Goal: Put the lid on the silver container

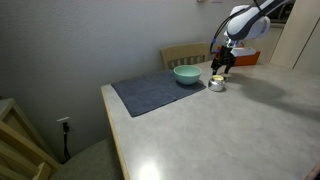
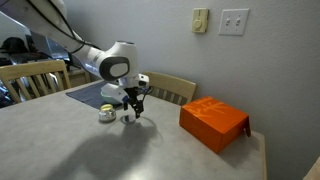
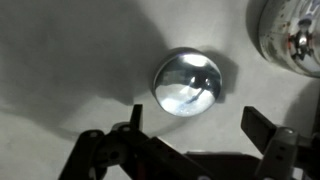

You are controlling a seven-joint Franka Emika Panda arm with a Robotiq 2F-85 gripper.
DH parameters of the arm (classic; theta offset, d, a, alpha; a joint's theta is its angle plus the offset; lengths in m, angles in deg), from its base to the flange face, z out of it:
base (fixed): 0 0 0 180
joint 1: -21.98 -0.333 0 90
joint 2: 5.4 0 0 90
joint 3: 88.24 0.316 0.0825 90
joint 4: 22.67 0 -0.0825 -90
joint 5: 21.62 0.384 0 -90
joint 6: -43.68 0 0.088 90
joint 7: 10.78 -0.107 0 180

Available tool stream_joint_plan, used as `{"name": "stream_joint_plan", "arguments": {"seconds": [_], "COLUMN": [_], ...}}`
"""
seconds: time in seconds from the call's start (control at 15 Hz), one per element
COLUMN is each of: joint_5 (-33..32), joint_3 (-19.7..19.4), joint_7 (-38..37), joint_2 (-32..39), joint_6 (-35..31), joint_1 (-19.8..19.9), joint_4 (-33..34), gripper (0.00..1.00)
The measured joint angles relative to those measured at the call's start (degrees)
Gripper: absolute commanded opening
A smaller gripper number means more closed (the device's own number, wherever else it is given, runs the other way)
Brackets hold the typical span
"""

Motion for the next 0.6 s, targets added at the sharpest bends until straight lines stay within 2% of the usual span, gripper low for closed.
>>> {"name": "stream_joint_plan", "arguments": {"seconds": [0.6], "joint_5": [0.0], "joint_3": [0.0], "joint_7": [-6.3], "joint_2": [1.2], "joint_6": [0.4], "joint_1": [-0.7], "joint_4": [0.4], "gripper": [1.00]}}
